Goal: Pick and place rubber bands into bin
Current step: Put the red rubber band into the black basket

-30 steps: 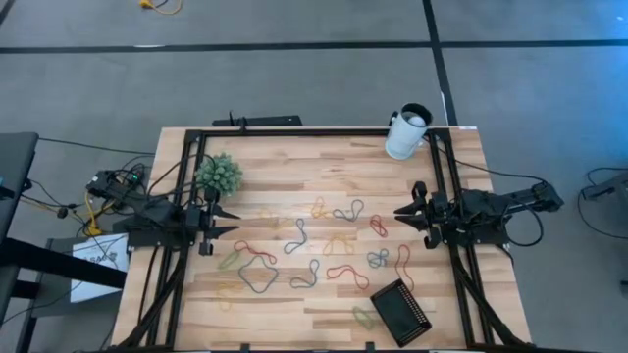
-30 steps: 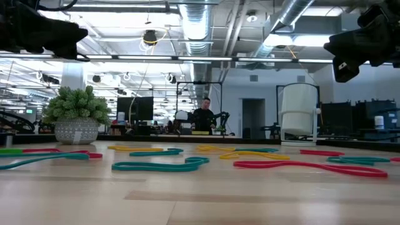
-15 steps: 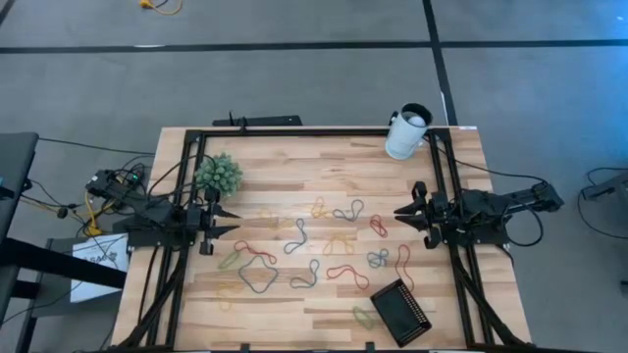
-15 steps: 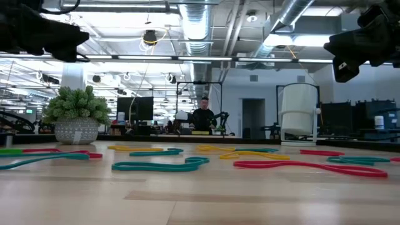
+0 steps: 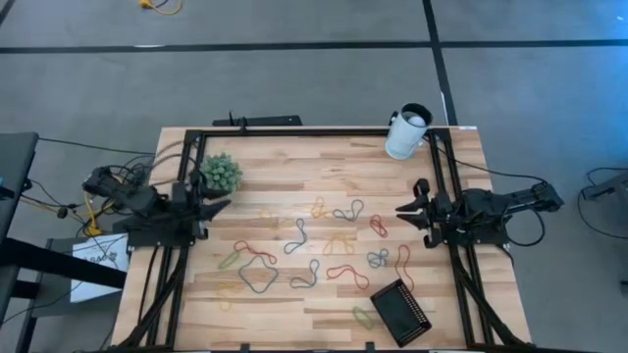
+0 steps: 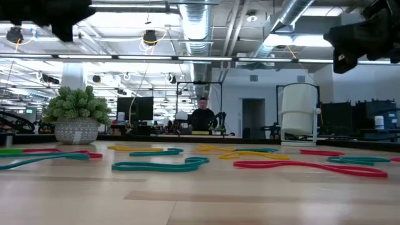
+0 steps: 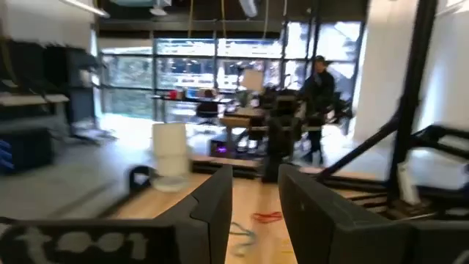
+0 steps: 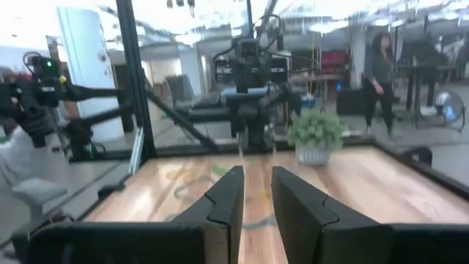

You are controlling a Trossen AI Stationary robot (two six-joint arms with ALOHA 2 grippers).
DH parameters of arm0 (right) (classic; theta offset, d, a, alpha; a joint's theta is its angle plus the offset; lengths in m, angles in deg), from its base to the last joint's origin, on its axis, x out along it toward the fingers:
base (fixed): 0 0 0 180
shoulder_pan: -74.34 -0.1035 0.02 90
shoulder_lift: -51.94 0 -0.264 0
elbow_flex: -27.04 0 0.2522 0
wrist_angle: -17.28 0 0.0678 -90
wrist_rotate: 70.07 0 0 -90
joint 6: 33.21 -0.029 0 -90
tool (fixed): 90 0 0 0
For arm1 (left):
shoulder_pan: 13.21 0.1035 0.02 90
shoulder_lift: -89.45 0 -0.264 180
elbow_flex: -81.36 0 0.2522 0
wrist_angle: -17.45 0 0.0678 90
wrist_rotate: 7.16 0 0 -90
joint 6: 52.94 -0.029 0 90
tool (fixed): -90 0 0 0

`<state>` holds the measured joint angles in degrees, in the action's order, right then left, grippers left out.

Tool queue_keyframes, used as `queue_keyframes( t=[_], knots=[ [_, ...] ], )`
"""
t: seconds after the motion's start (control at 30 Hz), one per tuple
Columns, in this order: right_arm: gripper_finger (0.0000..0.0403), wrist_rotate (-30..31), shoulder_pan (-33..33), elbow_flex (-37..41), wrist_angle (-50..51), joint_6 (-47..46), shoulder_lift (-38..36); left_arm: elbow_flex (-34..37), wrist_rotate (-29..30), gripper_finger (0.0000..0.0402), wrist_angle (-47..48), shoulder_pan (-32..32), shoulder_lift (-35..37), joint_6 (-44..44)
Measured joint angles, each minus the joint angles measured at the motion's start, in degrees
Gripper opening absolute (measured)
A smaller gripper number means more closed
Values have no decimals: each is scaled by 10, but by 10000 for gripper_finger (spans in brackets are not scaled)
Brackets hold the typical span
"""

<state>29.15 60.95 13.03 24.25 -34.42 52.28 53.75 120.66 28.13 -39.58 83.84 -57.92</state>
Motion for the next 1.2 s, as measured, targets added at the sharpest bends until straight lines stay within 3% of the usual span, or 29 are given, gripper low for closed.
queue_keyframes(
  t=[0.17,0.27,0.53,0.7,1.2],
  knots=[
    [67,4,4,0,-82,46,0,-102,35,101,187,0,-45,36],
    [67,14,12,0,-113,102,0,-113,34,101,227,0,-63,69],
    [67,52,44,0,-122,102,0,-113,35,101,257,0,-92,112],
    [67,41,63,0,-129,59,0,-113,35,101,257,0,-95,104],
    [67,29,72,0,-157,73,0,-113,66,101,267,0,-95,103]
  ],
)
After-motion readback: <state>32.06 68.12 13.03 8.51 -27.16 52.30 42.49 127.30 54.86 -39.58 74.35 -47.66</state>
